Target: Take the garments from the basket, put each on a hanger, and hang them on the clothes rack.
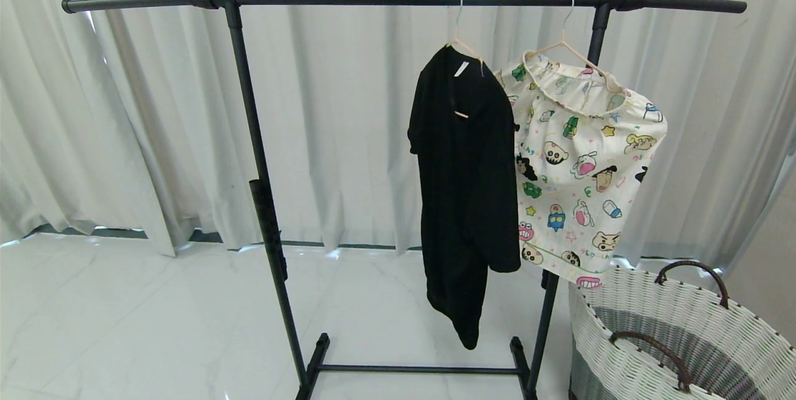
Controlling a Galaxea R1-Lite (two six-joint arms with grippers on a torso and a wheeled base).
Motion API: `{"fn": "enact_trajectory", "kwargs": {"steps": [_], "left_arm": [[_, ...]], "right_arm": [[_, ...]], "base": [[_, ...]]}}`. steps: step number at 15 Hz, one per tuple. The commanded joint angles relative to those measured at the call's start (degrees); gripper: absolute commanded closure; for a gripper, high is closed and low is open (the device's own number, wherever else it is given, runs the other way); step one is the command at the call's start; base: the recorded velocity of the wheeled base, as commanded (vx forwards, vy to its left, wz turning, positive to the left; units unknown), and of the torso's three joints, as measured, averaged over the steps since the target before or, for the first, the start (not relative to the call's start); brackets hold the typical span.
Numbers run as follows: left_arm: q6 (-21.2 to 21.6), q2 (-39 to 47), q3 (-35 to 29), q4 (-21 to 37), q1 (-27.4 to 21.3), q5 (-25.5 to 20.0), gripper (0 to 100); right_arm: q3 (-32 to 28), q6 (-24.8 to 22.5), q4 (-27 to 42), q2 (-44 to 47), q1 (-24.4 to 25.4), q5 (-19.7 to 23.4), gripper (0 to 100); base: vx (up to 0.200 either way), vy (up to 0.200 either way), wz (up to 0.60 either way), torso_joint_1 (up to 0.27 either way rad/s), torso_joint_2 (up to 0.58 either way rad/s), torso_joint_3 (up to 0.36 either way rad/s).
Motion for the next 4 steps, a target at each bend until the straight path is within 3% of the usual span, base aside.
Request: {"fn": "enact_trajectory", "kwargs": {"steps": [1,4], "left_arm": [[0.0,0.0,0.0,-0.1,0.0,0.0,0],[0.0,0.0,0.0,0.0,0.0,0.0,0]], "right_arm": [[0.0,0.0,0.0,0.0,0.0,0.0,0],[0.0,0.0,0.0,0.0,0.0,0.0,0]], "base": [[0.0,0.0,0.0,0.0,0.0,0.0],[0.0,0.0,0.0,0.0,0.0,0.0]]}}
